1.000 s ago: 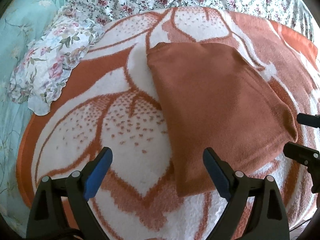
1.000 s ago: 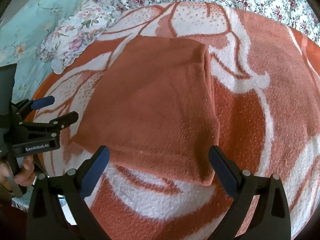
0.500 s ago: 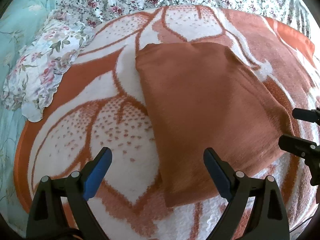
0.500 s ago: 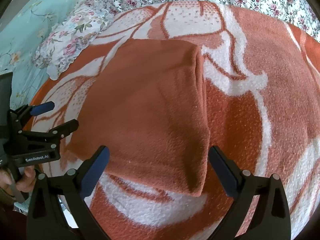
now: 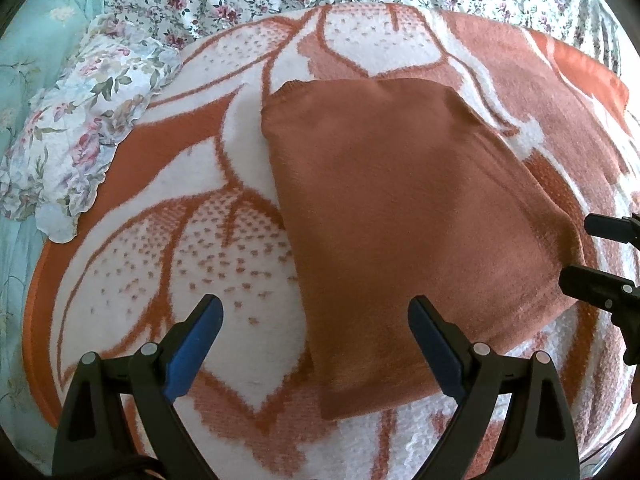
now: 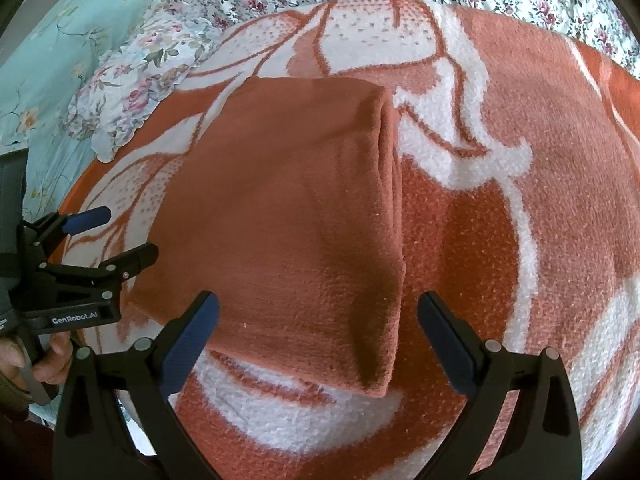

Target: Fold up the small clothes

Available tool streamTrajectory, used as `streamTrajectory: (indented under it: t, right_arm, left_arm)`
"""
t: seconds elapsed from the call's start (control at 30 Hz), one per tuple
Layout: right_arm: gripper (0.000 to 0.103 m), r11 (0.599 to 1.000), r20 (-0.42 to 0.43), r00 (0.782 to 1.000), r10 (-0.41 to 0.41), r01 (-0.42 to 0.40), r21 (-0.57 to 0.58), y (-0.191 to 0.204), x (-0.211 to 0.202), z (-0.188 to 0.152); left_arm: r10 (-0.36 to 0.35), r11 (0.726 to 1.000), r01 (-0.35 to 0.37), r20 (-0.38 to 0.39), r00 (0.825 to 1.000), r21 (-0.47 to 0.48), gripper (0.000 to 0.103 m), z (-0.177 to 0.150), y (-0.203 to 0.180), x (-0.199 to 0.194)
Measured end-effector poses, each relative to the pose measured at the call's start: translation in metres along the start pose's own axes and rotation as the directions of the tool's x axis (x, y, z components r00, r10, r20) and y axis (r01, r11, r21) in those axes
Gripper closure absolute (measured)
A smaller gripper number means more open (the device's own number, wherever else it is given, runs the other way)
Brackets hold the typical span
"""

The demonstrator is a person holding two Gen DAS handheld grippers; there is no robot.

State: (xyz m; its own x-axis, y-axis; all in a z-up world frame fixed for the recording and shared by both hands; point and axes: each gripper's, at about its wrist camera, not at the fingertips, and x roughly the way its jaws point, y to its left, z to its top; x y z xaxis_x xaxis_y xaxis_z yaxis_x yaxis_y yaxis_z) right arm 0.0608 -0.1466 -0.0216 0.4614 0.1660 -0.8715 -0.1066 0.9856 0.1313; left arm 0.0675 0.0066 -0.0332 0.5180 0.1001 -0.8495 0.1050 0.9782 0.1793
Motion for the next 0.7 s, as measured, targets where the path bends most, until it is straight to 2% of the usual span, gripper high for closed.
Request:
streamTrajectory:
  t: [0.7]
  right_arm:
    - [0.004, 1.000, 0.008, 1.000, 0.004, -0.004, -0.002, 0.0087, -0.0033, -0.0017]
  left_arm:
    - [-0.007, 1.000, 0.007, 0.004, 1.000, -0.002, 0.008, 0.0011, -0.0028, -0.0026]
